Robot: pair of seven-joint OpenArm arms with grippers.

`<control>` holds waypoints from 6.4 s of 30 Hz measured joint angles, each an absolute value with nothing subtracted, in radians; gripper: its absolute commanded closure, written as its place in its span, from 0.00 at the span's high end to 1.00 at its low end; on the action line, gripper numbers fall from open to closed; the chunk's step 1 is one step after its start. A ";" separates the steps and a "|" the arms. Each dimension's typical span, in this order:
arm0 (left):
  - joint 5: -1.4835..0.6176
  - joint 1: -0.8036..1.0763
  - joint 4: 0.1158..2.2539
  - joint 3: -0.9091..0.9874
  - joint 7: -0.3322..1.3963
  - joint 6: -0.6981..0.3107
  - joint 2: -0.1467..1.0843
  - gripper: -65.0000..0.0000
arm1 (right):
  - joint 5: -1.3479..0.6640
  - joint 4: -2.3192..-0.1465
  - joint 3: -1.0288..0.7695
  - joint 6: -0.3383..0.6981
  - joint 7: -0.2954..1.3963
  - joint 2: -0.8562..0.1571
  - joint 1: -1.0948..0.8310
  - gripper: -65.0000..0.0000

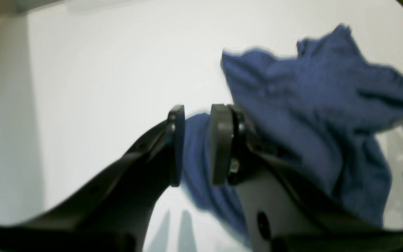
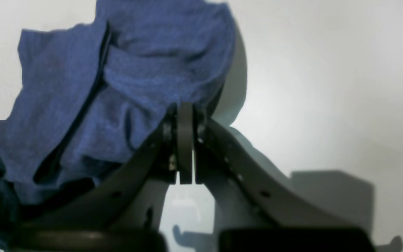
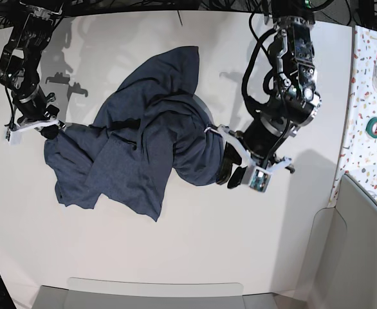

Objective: Layout the t-shirt on the table in an organized manner, then fold the t-shirt properly
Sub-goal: 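Reach the left gripper into the shirt bunch and grasp fabric, then pull the grasped fabric with the left gripper away from the bunch, then grasp the shirt with both grippers at opposite edges, then lift the shirt with both grippers and stretch it apart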

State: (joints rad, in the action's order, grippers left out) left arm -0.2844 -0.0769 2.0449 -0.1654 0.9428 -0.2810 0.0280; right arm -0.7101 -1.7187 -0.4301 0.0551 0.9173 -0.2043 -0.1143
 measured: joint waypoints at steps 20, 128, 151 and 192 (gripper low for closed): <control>-0.277 -0.378 1.338 -0.635 0.808 -0.278 -0.133 0.37 | -0.650 -1.720 -0.429 0.055 0.916 -0.185 -0.141 0.00; -0.291 -0.773 0.580 -0.543 0.548 -0.160 -0.150 0.36 | -0.652 -2.004 0.093 0.062 0.915 -0.318 -0.413 0.00; -0.295 -0.466 1.531 -0.416 0.968 -0.164 -0.152 0.37 | -0.656 -2.007 -0.104 0.060 0.915 -0.278 -0.112 0.03; -0.286 0.110 2.065 -0.328 1.043 -0.157 0.001 0.36 | -0.649 -0.949 -0.021 0.359 0.928 -0.183 0.528 0.04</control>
State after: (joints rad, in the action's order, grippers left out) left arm -0.2855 0.1104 2.0655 -0.3283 1.0428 -0.1570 0.0006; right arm -0.6491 -0.9489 -0.0208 0.3592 0.9283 -0.1829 0.5282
